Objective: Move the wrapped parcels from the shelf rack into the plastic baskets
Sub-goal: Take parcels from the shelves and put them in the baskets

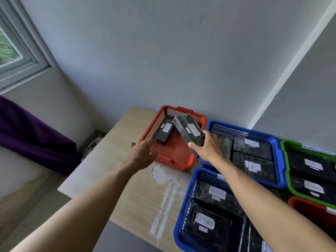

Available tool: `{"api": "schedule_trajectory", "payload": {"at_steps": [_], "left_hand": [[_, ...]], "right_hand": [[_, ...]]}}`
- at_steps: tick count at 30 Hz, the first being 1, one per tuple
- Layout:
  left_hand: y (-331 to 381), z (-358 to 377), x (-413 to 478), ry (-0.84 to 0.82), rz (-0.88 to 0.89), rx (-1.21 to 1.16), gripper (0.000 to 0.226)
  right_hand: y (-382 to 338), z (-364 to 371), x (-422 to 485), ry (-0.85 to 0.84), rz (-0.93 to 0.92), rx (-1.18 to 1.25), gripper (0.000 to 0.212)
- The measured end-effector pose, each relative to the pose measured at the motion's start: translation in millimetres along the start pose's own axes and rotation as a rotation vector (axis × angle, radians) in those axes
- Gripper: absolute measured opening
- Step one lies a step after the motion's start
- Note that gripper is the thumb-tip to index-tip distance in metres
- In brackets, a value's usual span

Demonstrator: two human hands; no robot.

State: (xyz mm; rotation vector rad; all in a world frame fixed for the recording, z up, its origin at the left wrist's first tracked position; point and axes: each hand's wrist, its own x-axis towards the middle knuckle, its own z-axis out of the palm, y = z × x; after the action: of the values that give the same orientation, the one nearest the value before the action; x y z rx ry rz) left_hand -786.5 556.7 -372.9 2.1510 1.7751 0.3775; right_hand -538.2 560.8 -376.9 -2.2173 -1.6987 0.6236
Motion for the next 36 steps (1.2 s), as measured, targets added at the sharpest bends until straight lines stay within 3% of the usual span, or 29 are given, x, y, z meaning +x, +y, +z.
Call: {"api": "schedule_trajectory", "payload": {"at_steps": [9,17,22,28,33,36], "left_hand": [[12.2,28.6,105.6,-0.166,0.101,-0.013,0.033],[20.9,72.2,198.7,-0.33,0.202,-0.039,0.054],[15.7,106.8,246.0,-0.368,0.258,0.078,0.072],[6.5,134.7,265.7,-0.385,0.304,0.232,0.065],[5.1,138.5,265.5,-0.369,0.315,0.232,0.057],[5.3,136.3,257.9,-0.351,0.284,0.212,0.064]], "right_hand": [[3.6,21.2,43.9,0.033,0.192,0.054,0.094],[7.8,34.3,63.1,0.094,0.346,0.073,0.089],[3.5,42.5,78.3,0.112,0.431,0.063,0.089],[-8.8,55.9,89.9,0.137,0.418,0.055,0.082],[-11.3,60.6,99.6,0.16,0.405,0.026,0.085],[-14.8,60.5,103.7,0.154,0.391,0.007,0.082]]}}
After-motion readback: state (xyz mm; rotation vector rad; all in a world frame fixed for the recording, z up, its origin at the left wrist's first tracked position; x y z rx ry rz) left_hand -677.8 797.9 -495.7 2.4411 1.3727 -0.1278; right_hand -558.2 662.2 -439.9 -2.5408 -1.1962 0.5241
